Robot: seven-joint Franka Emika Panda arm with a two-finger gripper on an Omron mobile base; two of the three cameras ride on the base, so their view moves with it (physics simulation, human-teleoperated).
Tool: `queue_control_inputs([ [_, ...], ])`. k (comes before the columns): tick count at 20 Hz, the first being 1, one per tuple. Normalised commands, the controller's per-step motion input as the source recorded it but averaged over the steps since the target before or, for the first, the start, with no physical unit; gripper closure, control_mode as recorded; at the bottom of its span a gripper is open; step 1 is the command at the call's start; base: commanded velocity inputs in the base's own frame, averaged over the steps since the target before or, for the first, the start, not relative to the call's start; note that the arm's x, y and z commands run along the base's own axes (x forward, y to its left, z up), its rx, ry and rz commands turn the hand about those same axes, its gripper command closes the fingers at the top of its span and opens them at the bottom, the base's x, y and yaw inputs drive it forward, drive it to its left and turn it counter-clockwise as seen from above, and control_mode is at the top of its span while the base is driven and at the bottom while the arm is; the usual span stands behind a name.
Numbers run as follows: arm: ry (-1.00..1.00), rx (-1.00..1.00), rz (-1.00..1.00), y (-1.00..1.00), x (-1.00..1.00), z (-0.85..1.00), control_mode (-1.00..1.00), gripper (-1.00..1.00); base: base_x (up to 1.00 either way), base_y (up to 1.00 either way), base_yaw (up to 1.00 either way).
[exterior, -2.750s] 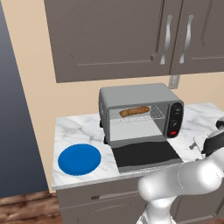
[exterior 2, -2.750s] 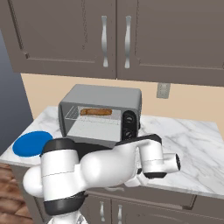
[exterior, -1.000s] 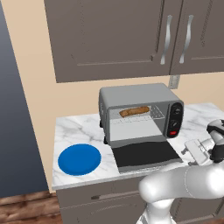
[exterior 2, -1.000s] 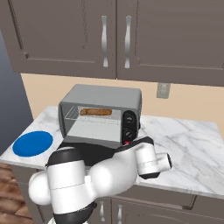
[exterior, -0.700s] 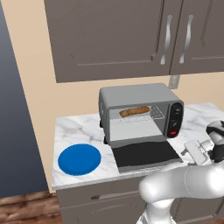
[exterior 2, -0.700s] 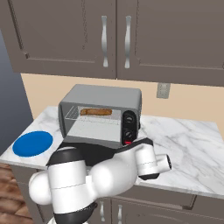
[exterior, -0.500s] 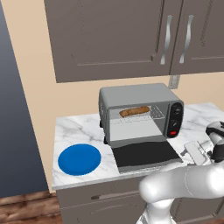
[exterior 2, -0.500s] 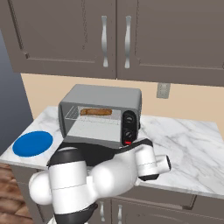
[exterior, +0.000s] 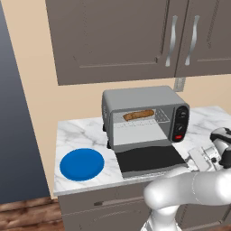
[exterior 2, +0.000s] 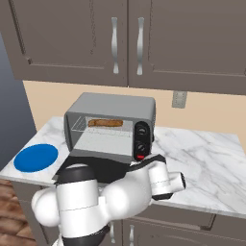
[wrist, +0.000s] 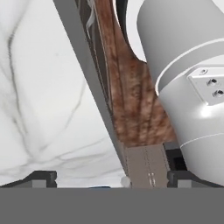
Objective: Pull the toaster oven rack outwards. Pick up the baguette from the plate and place it on the toaster oven rack. Close the toaster oven door fully and set the temperature to the lowest setting.
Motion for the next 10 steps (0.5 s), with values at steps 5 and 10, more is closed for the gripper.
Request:
queue_control_inputs([
  [5, 0.0, 0.0, 0.0, 0.07, 0.21, -0.09, -1.0, -1.0, 0.0, 0.0, 0.0],
  [10, 0.0, 0.0, 0.0, 0.05, 0.18, -0.18, -1.0, -1.0, 0.0, 0.0, 0.0],
])
